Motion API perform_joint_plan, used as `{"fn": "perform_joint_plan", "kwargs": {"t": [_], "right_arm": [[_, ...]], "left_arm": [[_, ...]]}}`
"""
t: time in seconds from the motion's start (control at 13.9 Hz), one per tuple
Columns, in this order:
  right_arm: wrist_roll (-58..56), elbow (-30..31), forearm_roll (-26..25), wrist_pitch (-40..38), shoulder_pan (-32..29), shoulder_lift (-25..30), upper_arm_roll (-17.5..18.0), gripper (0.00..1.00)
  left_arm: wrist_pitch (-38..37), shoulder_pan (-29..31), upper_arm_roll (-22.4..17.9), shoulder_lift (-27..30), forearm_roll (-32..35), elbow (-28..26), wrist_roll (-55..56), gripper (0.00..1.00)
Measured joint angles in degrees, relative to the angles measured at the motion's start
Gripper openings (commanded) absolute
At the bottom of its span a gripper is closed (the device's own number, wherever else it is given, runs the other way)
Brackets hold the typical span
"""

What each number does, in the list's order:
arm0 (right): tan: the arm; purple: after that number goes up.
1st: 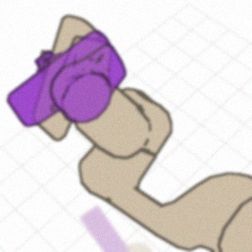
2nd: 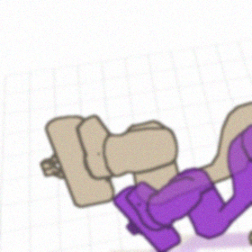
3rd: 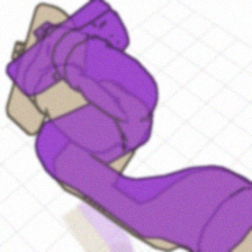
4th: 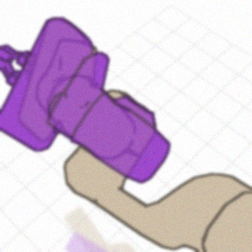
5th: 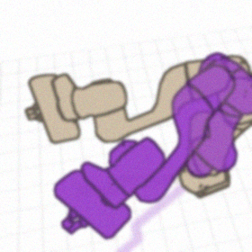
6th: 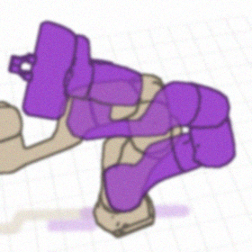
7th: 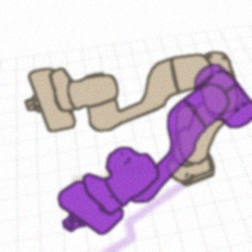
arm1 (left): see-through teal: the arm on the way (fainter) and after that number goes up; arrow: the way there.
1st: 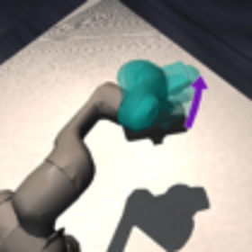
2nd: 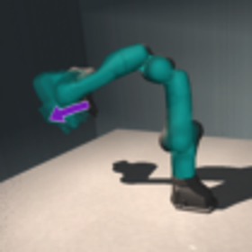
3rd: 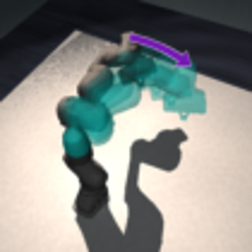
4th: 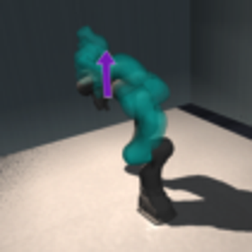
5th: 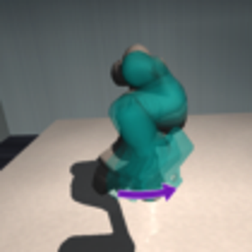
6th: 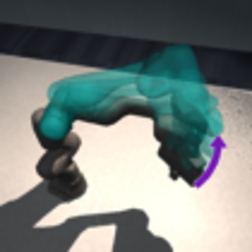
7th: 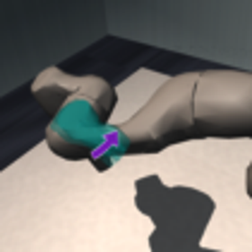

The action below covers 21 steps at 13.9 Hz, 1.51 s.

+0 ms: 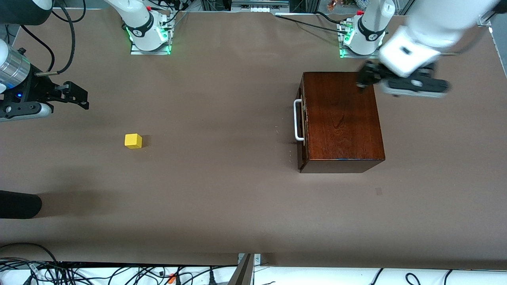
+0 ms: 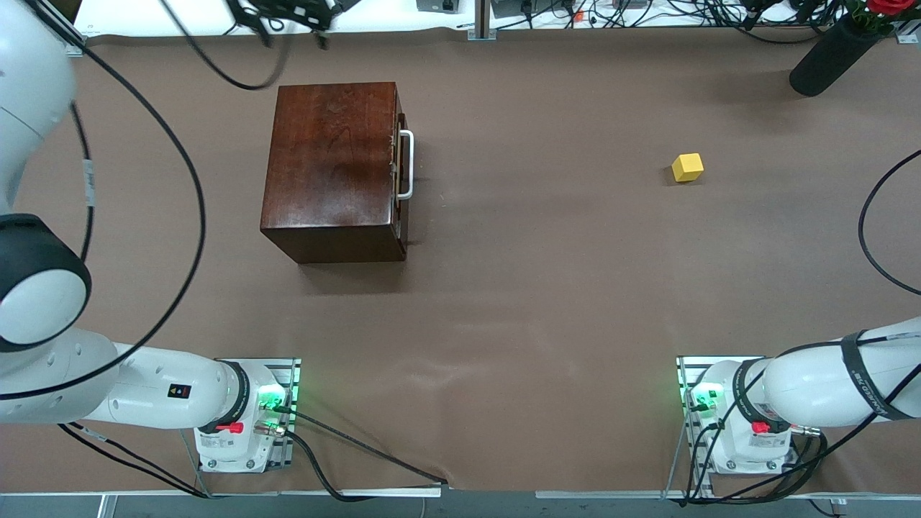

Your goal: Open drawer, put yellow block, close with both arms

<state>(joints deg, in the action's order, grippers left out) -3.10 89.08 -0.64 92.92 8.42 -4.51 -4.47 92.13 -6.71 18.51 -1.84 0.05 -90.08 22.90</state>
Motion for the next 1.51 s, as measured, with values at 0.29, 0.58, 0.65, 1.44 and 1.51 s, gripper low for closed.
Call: {"fn": "perform_joint_plan", "kwargs": {"t": [0.29,0.58,0.65,1.44,1.51], "right_arm": [[-0.07,0.00,0.31,0.01,0.11,0.00,-0.25,1.00],[-0.57,0.00,0.32,0.01,0.58,0.00,-0.04,1.00],[-0.66,0.00,0.37,0.01,0.57,0.00,-0.09,1.00],[-0.80,0.00,0.68,0.06,-0.45,-0.05,-0.87,1.00],[-0.80,0.00,0.68,0.06,-0.55,-0.11,-0.87,1.00]], "left_arm": [[0.12,-6.98,7.75,-5.04,4.93,3.33,18.20,1.00],[0.13,-16.35,8.04,-10.95,9.45,5.12,27.82,1.00],[0.13,-16.69,8.03,-11.84,9.78,5.24,28.26,1.00],[6.08,-17.16,7.67,-23.99,20.06,2.28,31.61,1.00],[7.63,-17.16,7.65,-24.38,20.78,1.14,32.30,1.00]]}}
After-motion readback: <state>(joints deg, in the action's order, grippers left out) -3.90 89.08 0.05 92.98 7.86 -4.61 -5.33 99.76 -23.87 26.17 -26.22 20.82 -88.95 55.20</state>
